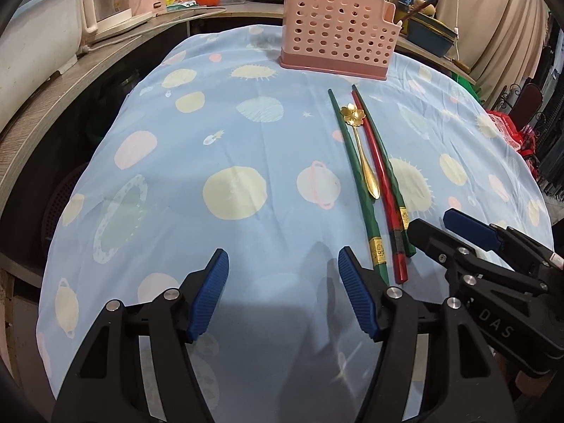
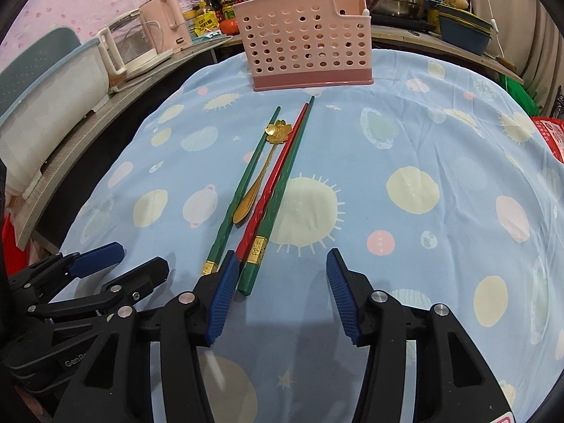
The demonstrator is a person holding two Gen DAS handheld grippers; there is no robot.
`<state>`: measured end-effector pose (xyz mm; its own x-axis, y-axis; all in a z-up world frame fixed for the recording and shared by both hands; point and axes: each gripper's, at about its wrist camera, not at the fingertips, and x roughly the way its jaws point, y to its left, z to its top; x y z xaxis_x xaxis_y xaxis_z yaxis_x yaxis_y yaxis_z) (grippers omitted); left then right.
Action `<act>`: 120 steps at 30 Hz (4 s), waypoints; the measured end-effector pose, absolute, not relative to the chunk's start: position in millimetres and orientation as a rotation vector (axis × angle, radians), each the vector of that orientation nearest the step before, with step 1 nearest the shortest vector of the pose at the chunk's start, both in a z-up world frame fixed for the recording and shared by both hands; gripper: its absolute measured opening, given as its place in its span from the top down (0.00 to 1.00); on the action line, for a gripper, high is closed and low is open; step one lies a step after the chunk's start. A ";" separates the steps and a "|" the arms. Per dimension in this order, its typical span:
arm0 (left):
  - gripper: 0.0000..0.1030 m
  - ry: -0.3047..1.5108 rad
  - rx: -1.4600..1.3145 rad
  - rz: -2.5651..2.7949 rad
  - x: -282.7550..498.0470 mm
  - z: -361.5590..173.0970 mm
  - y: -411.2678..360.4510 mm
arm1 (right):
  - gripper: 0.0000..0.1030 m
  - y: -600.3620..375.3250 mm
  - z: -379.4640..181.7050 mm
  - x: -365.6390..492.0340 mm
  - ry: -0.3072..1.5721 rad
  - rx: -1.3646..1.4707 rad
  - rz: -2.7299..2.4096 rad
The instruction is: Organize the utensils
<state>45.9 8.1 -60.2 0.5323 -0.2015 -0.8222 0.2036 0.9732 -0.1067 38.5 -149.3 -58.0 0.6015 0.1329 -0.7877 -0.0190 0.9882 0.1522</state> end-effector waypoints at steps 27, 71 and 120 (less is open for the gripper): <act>0.40 0.978 0.000 -0.316 40.7 -51.3 -12.9 | 0.94 -168.5 -65.2 39.5 0.937 0.137 0.044; 0.92 0.943 0.040 -0.378 32.4 -41.2 -32.7 | 0.94 -192.7 -47.2 4.7 0.888 0.216 0.042; 0.98 0.595 0.013 -0.352 106.7 140.2 -32.1 | 0.94 -238.6 156.3 64.4 0.452 0.233 0.051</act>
<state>106.7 -32.1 140.2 0.7705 -0.3208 -0.5509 0.3285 0.9404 -0.0882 64.4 -238.6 156.3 0.8987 0.1001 -0.4270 0.0029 0.9722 0.2341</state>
